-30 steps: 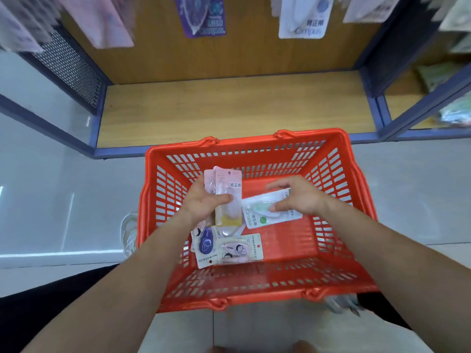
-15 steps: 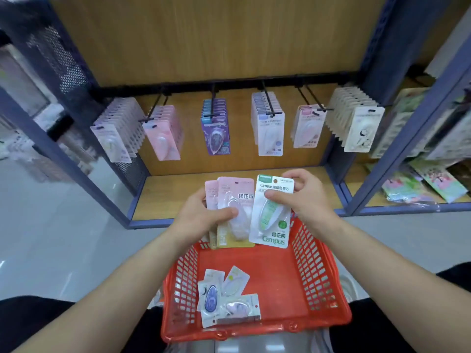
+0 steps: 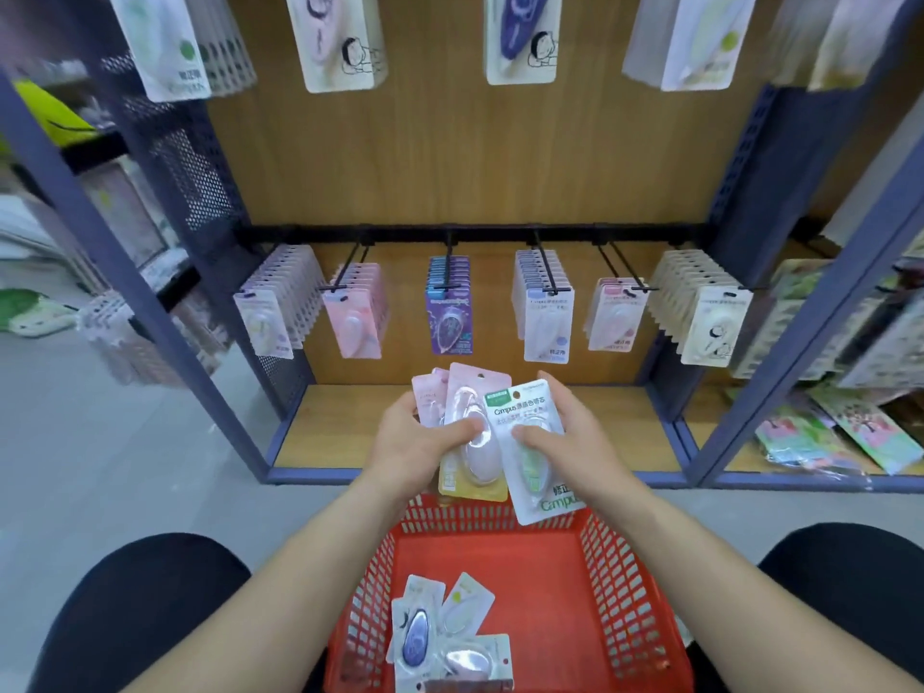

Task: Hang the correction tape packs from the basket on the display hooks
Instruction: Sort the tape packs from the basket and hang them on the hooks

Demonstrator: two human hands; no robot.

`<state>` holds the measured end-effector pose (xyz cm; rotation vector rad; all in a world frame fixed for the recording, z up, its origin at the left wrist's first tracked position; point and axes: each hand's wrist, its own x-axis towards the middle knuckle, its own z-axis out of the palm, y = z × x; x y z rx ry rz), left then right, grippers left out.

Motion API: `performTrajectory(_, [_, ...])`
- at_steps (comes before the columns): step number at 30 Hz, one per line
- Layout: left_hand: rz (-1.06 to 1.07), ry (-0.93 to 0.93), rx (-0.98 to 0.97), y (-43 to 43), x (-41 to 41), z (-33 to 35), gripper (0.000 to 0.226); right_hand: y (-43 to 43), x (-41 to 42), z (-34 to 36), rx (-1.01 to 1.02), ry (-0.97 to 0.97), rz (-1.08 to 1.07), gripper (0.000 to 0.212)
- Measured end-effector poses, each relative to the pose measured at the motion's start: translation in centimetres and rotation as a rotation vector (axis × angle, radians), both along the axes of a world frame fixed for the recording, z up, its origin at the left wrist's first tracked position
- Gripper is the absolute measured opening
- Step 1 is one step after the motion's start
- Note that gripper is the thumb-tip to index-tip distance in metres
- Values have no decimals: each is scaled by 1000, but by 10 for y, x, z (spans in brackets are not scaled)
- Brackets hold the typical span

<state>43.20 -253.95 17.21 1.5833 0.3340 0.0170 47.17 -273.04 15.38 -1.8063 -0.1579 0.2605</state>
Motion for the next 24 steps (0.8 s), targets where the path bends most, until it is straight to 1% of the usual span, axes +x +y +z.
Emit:
performTrajectory(2, [10,0,-23,3,1,-2,31,-2,3,0,35,48,82,82])
performTrajectory(3, [13,-1,-35,4,2,-4,31,-2,3,1,62,54,121,84])
performTrajectory(4, [18,-4,-50,5,1,-4,32,-3,3,2,93,57,144,81])
performTrajectory(6, [33,-22,-86,8,1,-4,32,-1,2,5,174,63,98,64])
performTrajectory(9, [54,-63,-96,12,2,0,31,6,1,10,292,66,-86,40])
performTrajectory(12, [45,-84,-93,10,3,4,30,13,-2,12,356,54,-141,27])
performTrajectory(15, [20,-103,-80,4,3,3,34,22,-10,8,348,75,-110,25])
performTrajectory(17, [1,-125,-56,-2,5,5,36,23,-14,7,337,53,-105,27])
performTrajectory(21, [-47,-151,12,-13,12,16,41,14,-10,8,345,19,-145,29])
performTrajectory(24, [-134,-166,82,-23,17,23,55,5,-7,9,364,7,-187,29])
